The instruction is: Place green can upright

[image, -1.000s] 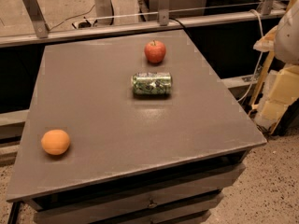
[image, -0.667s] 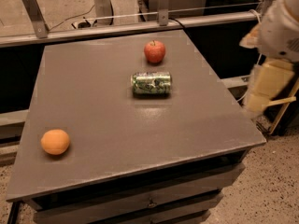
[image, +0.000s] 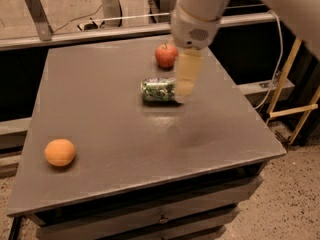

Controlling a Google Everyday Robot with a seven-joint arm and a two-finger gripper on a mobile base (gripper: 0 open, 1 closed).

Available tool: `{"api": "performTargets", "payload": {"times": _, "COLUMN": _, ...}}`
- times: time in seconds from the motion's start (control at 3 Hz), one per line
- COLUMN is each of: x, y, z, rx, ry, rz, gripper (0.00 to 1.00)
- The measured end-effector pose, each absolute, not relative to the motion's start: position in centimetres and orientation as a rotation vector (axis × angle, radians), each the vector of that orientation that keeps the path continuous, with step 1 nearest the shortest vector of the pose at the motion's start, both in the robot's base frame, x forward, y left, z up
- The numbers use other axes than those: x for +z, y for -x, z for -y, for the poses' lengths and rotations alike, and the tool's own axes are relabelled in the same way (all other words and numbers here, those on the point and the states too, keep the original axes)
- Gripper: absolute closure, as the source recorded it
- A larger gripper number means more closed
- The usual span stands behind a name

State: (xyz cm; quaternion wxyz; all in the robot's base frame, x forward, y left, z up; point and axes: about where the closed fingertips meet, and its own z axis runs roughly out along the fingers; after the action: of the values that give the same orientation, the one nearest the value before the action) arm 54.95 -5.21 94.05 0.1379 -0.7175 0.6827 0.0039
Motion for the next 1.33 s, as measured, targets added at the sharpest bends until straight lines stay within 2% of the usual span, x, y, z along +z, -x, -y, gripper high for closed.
{"api": "performTargets", "payload": {"times": 0.33, "x": 92.6, "y": -57.2, "z": 0.0, "rx": 0.048, "ry": 2.159, "rz": -1.904, "gripper": 0.0}}
{"api": "performTargets", "payload": {"times": 0.67, "x": 90.5, "y": -58.3, "z": -2.3, "rx": 0.019, "ry": 2.212, "rz": -1.924, "gripper": 0.0}}
{"api": "performTargets", "payload": {"times": 1.33, "x": 85.7, "y": -59.0, "z": -2.5, "rx": -0.054, "ry": 2.231, "rz": -2.054, "gripper": 0.0}}
